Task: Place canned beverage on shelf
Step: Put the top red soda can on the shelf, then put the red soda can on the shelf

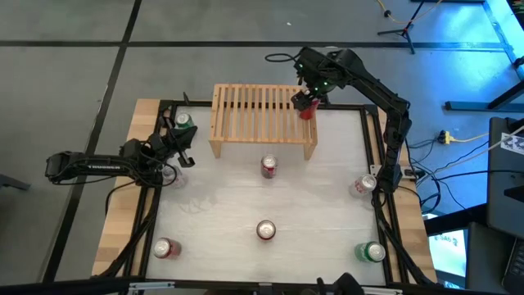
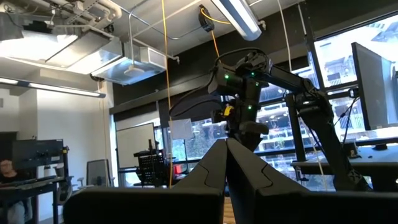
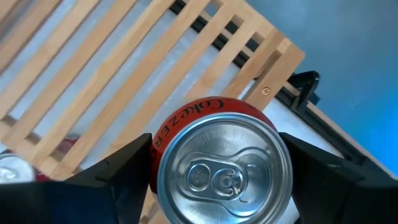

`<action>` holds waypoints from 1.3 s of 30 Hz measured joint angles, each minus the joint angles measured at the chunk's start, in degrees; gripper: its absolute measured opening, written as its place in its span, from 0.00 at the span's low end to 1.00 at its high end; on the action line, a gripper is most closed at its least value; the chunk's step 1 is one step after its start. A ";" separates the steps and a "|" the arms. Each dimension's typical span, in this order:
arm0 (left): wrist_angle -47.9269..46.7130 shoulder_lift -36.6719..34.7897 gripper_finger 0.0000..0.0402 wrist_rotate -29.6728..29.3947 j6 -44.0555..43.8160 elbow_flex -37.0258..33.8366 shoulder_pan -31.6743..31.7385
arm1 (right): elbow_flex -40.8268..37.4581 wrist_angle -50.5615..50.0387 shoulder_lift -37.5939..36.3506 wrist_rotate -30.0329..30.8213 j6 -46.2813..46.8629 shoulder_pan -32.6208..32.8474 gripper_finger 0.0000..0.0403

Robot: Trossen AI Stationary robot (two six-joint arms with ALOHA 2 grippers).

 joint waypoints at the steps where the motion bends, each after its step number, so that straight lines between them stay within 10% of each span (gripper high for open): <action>1: 0.00 0.01 0.01 0.02 -0.01 0.00 0.00 | 0.00 0.02 0.00 0.64 -0.07 0.00 0.77; 39: -0.02 0.01 0.01 0.00 0.52 0.00 -0.01 | 3.52 2.67 0.07 -1.66 1.47 0.00 0.83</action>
